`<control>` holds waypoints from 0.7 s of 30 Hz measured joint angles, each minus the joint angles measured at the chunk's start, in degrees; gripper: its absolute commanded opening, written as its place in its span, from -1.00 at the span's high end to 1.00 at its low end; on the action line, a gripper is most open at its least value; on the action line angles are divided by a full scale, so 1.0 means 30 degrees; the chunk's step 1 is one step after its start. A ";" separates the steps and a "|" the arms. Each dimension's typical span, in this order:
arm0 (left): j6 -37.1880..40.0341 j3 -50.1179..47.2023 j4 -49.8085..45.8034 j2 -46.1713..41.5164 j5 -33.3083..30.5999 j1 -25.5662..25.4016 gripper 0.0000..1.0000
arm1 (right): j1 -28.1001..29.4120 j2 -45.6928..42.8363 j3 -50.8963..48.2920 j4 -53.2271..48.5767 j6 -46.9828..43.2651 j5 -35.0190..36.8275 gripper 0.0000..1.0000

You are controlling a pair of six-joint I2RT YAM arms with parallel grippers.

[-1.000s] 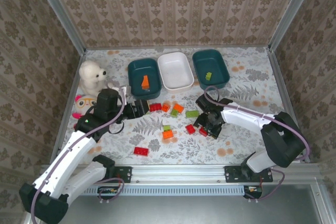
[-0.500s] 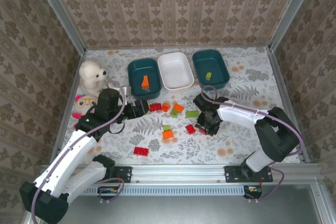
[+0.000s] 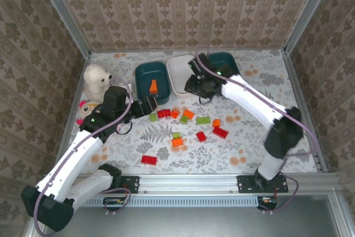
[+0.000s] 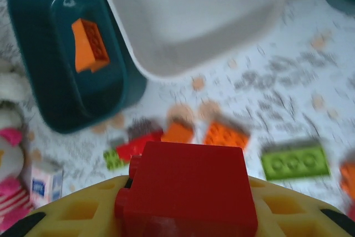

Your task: Sort the legos into containers by color

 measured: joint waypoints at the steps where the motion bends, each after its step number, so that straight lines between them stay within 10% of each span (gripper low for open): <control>1: -0.0073 0.0284 0.0029 0.0357 -0.0138 0.0000 -0.59 | -0.0153 0.1362 0.1355 0.0000 -0.0444 0.0007 0.32; 21: -0.0204 0.1231 -0.0444 0.1625 -0.0867 0.0029 -0.59 | -0.2856 1.5271 1.3631 -0.0699 -0.4612 -0.2484 -0.03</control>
